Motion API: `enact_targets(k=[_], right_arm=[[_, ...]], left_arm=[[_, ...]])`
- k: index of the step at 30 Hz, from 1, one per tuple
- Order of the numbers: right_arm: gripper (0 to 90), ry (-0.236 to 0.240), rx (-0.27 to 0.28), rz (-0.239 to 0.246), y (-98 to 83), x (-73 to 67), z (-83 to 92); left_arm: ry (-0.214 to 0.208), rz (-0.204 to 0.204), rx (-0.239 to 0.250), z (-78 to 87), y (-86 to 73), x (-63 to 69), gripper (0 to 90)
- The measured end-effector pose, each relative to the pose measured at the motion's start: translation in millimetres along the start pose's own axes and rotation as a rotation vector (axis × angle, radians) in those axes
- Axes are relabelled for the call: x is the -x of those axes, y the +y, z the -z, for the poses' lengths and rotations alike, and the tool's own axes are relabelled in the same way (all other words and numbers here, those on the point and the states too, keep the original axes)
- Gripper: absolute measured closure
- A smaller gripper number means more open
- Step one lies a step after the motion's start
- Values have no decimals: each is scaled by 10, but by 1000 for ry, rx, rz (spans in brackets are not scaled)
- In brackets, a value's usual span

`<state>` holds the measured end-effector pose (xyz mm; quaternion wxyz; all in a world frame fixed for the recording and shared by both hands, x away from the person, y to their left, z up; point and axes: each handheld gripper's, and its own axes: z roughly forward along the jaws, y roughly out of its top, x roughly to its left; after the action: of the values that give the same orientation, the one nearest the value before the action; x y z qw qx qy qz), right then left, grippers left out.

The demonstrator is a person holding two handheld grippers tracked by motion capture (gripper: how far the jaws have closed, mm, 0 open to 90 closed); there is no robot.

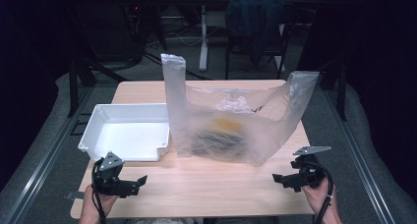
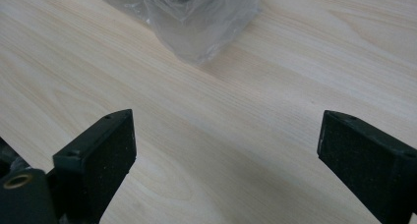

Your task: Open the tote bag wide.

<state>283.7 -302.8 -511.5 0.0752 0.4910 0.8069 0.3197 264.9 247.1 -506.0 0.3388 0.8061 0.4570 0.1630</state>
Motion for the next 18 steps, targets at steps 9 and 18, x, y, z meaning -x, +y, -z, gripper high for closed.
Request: enact_targets(k=[9,18], right_arm=[[117,13,18,6,-31,7,27],[134,-2,27,47,23,-106,68]], left_arm=[[-28,-14,25,5,126,110,4],[-72,-42,12,-37,210,213,9]])
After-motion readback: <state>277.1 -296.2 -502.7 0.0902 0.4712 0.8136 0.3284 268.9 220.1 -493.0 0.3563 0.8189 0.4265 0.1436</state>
